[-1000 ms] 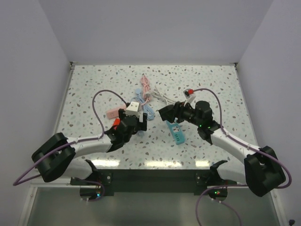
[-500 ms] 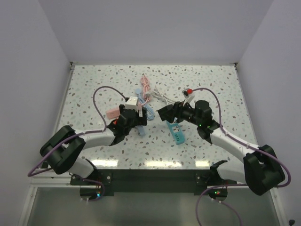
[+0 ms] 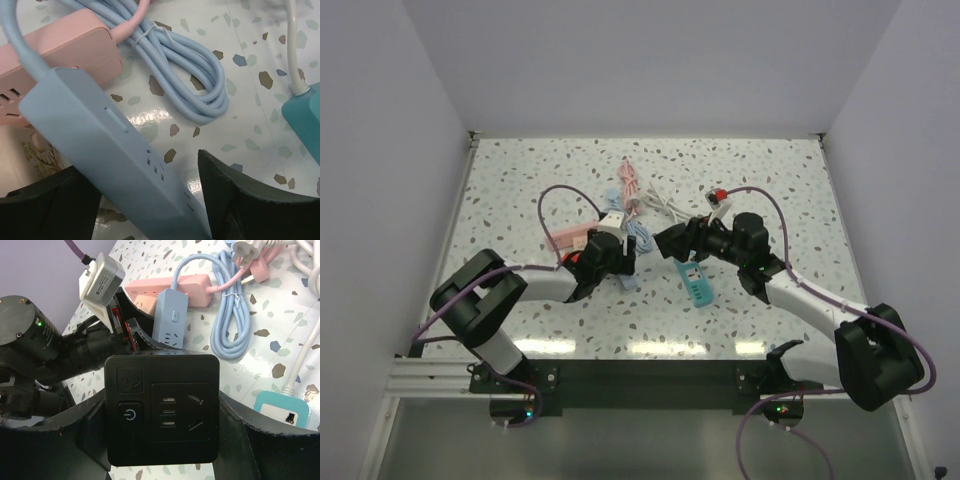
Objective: Insert the plug
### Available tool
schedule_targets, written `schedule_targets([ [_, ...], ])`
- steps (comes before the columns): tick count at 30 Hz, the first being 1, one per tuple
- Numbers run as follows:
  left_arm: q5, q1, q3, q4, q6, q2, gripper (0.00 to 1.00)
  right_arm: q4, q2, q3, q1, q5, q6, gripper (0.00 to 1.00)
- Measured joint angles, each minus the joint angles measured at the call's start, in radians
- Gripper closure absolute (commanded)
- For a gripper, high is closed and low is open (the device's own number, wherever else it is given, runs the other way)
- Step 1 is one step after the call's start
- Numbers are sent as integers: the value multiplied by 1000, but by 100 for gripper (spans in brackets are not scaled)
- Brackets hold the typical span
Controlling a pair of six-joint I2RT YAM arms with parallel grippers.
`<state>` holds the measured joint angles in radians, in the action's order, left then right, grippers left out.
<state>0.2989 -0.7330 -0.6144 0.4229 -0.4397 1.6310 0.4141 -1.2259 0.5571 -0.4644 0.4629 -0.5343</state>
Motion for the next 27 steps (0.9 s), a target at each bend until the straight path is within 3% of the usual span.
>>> schedule_targets([
  [6, 16, 9, 19, 36, -13, -7, 62, -1, -5, 0, 0, 2, 16, 100],
  [7, 6, 11, 29, 56, -10, -9, 72, -1, -8, 0, 0, 2, 20, 100],
  [10, -43, 15, 53, 128, 5, -7, 91, 23, -11, -18, 0, 1, 23, 100],
  [18, -203, 16, 75, 325, -11, 58, 96, 122, 23, -178, -58, -82, 13, 100],
  [21, -255, 16, 84, 436, -68, 108, 87, 138, 33, -206, -72, -122, 5, 100],
  [25, -323, 17, 79, 607, -146, 206, 46, 146, 35, -215, -74, -184, -1, 100],
  [26, -336, 17, 76, 634, -153, 227, 40, 146, 36, -215, -74, -193, -1, 100],
  [27, -352, 16, 74, 640, -157, 246, 26, 144, 37, -215, -74, -206, -1, 100],
])
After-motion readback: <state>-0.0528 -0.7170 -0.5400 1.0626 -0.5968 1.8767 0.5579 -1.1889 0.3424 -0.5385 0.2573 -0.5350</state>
